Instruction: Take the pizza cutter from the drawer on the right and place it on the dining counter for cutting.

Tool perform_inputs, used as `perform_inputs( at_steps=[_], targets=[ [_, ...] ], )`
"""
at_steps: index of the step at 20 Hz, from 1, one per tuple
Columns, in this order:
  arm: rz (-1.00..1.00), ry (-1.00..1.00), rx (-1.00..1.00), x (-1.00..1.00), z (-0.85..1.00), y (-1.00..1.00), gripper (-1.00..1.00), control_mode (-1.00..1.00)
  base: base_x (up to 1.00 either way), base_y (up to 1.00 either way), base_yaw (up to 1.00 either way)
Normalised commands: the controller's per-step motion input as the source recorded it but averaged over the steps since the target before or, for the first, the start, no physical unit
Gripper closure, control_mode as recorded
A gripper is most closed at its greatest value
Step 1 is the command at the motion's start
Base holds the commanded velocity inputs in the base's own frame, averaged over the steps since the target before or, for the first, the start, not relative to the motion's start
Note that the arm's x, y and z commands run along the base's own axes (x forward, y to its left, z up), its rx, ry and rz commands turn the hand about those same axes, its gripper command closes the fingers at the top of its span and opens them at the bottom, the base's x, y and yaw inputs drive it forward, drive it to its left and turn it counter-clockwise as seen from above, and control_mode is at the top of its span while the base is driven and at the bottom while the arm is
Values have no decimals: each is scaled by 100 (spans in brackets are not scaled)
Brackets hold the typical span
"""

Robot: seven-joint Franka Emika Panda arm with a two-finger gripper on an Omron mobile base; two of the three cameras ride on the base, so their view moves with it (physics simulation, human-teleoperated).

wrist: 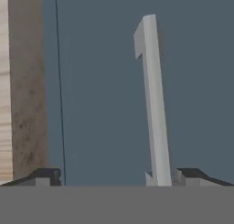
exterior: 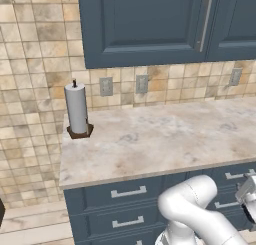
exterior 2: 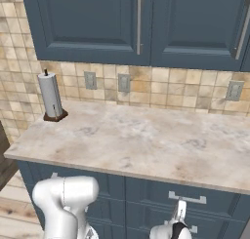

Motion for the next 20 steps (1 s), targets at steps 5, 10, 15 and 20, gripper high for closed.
perform_inputs(
  at_steps=[5,10,15,20],
  targets=[
    [0,0,0,27,-36,-15,-100,-100,0,0,0],
    [0,0,0,28,-38,-16,-100,-100,0,0,0],
    [0,-1,0,31,-39,-16,-100,-100,0,0,0],
    [0,-5,0,29,-41,-2,-100,-100,0,0,0]
  ],
)
